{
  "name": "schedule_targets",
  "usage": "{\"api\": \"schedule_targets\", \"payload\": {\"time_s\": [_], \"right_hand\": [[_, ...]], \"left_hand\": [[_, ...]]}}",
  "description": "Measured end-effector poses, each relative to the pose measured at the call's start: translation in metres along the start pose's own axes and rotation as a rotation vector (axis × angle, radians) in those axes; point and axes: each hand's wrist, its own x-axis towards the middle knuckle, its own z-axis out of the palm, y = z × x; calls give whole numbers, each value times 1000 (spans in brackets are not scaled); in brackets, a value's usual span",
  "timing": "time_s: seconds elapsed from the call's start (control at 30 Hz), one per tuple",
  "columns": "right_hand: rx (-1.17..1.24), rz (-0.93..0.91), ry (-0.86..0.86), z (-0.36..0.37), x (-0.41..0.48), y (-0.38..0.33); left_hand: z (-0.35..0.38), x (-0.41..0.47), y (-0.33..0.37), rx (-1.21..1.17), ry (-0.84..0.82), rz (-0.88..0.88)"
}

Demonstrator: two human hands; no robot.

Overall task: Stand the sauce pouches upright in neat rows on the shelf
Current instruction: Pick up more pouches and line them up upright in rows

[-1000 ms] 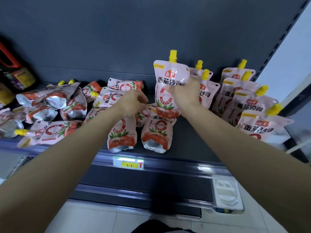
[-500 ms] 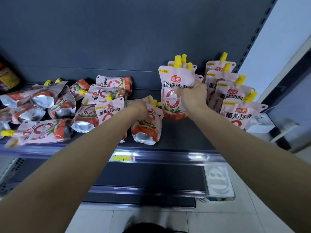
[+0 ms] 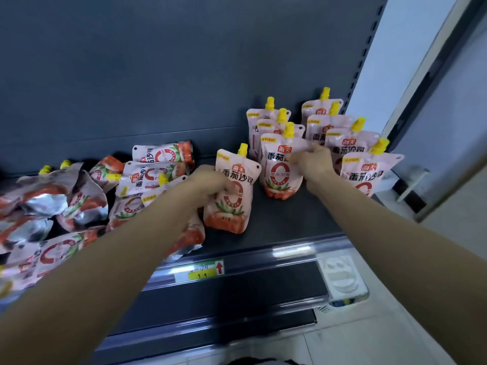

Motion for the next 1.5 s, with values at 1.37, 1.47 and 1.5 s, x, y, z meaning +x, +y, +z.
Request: {"api": "schedule_targets", "payload": {"time_s": [1.37,1.47,1.5], "right_hand": [[-182,-510,-6,-23,-20,-62],[-177,-516,-8,-21,-22,-65],[-181,-524,-8,-20,-23,-65]], "left_hand": [[105,-37,-3,-299,3,472],[99,-37,-2,-220,-39,478],[95,-37,-1,-187,-51,472]]}}
